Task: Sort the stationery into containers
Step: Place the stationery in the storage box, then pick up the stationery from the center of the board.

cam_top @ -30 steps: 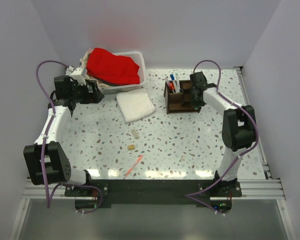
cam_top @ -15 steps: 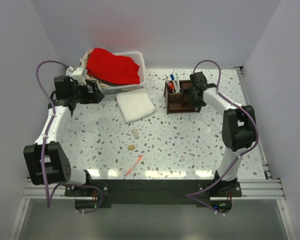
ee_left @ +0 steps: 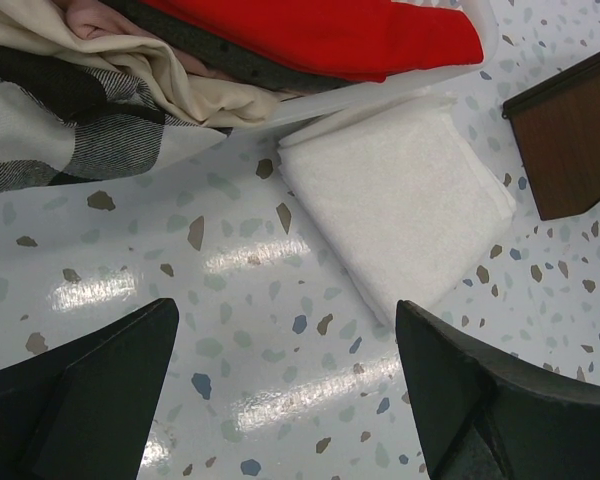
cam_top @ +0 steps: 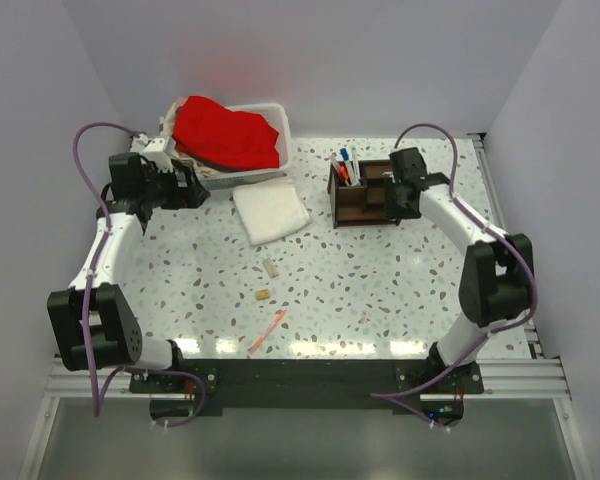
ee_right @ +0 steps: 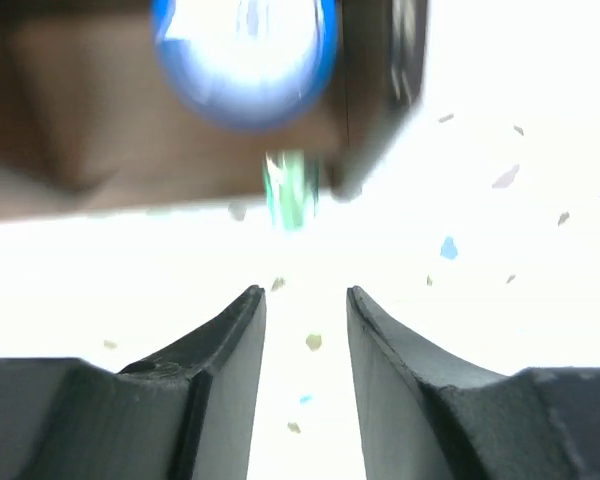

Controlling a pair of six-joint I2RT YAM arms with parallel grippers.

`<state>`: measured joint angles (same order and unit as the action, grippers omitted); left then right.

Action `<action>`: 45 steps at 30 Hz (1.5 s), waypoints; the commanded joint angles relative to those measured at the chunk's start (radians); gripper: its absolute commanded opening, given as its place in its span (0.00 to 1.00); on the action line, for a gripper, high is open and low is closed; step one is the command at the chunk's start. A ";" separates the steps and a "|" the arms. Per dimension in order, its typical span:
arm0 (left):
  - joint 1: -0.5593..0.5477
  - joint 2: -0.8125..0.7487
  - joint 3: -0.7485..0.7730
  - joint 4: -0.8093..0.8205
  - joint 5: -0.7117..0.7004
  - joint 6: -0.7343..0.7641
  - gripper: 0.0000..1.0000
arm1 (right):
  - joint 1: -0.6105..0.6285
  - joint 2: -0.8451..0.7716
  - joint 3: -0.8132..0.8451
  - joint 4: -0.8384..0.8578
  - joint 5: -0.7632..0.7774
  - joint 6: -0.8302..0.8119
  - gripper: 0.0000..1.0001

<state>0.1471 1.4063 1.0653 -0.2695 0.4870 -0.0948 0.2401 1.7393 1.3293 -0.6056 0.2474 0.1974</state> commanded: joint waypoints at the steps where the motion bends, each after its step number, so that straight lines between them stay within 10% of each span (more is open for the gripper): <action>1: -0.003 -0.049 0.009 0.013 0.025 0.012 0.95 | -0.002 -0.213 -0.077 -0.083 -0.198 -0.091 0.48; 4: -0.006 -0.073 0.013 -0.031 0.024 0.067 0.95 | 0.013 -0.260 -0.136 -0.114 -0.544 -0.285 0.64; 9: -0.004 -0.136 -0.004 -0.080 -0.025 0.132 0.95 | 0.258 -0.287 -0.128 -0.117 -0.701 -0.551 0.66; 19: -0.003 -0.228 -0.044 -0.096 -0.053 0.132 0.96 | 0.464 -0.074 0.048 0.109 -0.378 0.005 0.60; 45: 0.045 -0.334 0.041 -0.122 -0.200 0.029 1.00 | 0.683 0.229 0.206 0.073 -0.149 0.177 0.47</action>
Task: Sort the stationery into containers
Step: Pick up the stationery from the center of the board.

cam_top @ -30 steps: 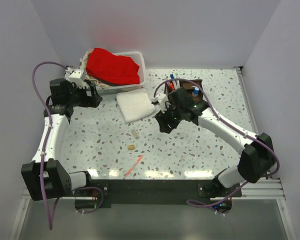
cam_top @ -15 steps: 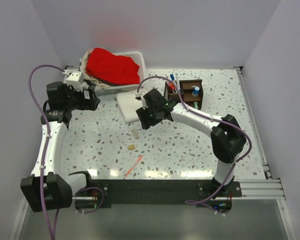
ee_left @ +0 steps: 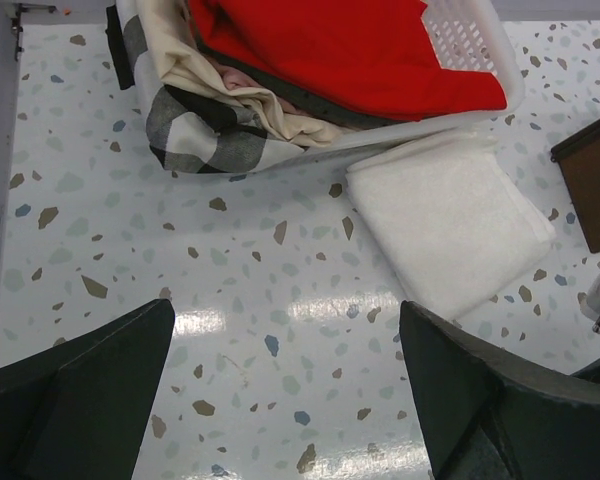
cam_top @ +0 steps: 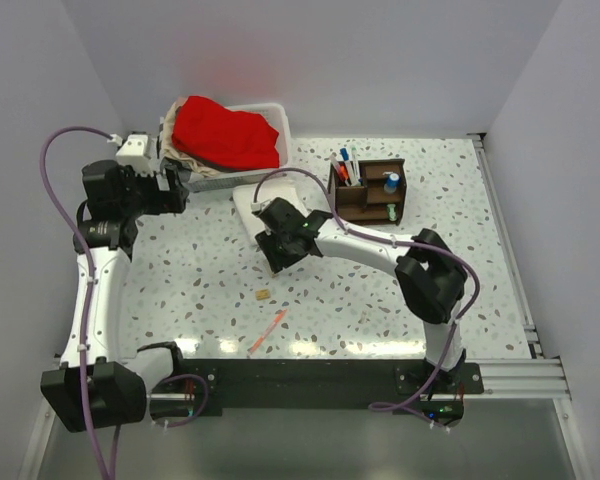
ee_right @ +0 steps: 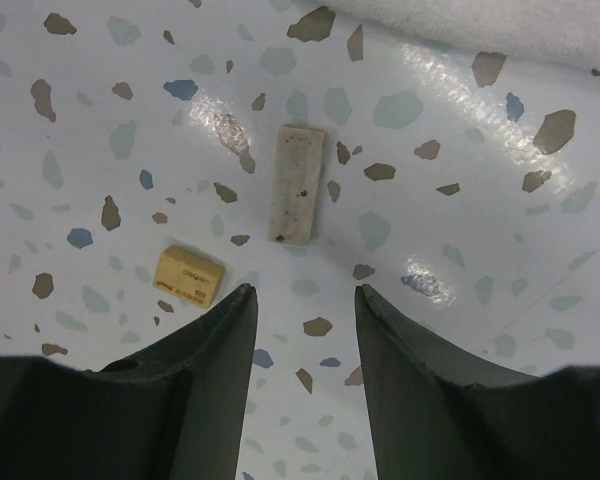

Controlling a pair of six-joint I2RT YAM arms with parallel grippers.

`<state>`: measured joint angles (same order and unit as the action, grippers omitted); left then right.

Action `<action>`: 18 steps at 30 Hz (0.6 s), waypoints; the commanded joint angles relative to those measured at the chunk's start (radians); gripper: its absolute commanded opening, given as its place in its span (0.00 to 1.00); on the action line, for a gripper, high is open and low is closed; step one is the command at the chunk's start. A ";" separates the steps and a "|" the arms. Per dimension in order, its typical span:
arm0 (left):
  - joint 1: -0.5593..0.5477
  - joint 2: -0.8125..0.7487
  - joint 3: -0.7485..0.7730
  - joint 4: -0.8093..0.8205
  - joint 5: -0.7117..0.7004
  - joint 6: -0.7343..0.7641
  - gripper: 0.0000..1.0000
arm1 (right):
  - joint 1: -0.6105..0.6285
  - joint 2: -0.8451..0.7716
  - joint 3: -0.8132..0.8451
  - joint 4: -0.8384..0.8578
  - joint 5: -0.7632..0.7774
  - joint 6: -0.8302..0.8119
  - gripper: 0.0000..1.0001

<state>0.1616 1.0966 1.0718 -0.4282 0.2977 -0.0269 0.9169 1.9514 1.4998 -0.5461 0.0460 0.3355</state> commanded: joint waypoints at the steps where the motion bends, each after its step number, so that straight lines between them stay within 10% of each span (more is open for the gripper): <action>1: 0.036 -0.023 0.033 0.042 -0.008 -0.045 1.00 | 0.008 0.020 0.033 0.015 0.052 0.040 0.47; 18: 0.047 -0.030 -0.021 0.051 -0.009 -0.022 1.00 | 0.030 0.142 0.109 0.025 0.021 0.045 0.57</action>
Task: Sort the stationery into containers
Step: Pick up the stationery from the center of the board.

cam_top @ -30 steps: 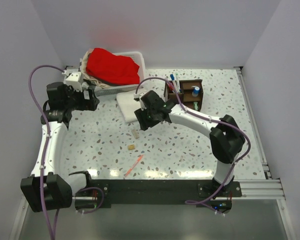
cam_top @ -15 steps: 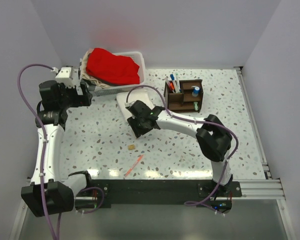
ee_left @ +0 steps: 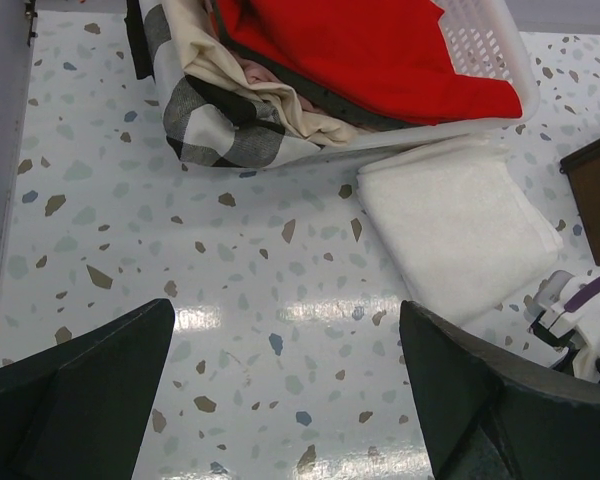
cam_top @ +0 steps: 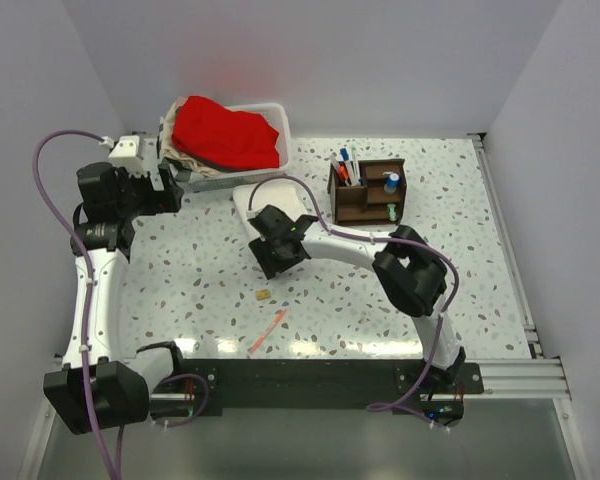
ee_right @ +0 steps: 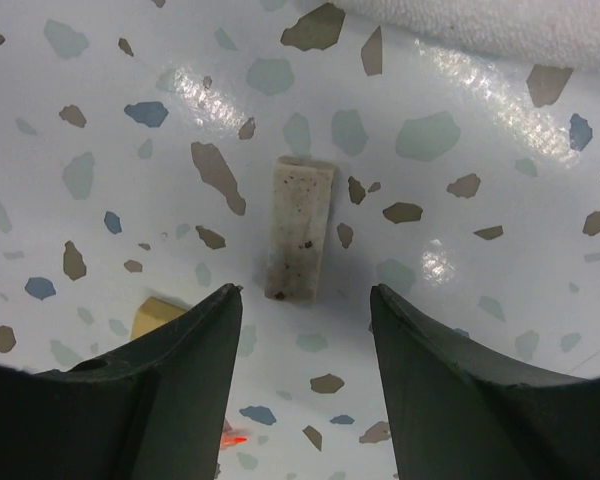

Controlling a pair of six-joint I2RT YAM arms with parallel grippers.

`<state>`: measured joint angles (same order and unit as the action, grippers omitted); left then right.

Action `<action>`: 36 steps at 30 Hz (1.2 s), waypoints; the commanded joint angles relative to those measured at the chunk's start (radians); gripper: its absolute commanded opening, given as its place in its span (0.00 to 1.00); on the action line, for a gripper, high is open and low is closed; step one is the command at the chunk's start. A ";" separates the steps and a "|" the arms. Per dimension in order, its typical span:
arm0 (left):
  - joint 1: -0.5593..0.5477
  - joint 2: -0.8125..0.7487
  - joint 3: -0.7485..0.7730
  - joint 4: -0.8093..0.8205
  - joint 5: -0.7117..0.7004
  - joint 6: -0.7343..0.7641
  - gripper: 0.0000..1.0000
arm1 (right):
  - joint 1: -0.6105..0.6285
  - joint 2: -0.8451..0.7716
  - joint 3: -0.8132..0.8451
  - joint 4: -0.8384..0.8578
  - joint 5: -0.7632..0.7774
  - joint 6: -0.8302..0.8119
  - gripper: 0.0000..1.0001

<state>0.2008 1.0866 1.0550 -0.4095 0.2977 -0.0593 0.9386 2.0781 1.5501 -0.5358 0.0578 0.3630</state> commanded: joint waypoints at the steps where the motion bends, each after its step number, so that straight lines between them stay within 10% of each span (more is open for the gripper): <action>1: 0.008 -0.021 -0.001 0.031 -0.011 0.012 1.00 | 0.008 0.025 0.061 0.013 0.010 0.020 0.56; 21: 0.008 0.006 -0.006 0.046 0.011 0.009 1.00 | 0.037 0.068 0.044 0.016 0.014 0.014 0.38; 27: 0.008 0.007 -0.009 0.049 0.017 0.006 1.00 | 0.054 0.083 0.033 0.048 0.022 -0.041 0.00; 36: 0.006 0.062 0.045 0.041 0.078 -0.004 1.00 | 0.028 -0.254 -0.108 0.040 0.134 -0.082 0.00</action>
<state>0.2012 1.1152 1.0500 -0.4057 0.3176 -0.0589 0.9817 2.0552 1.5059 -0.5129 0.1425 0.3080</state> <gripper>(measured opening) 0.997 0.081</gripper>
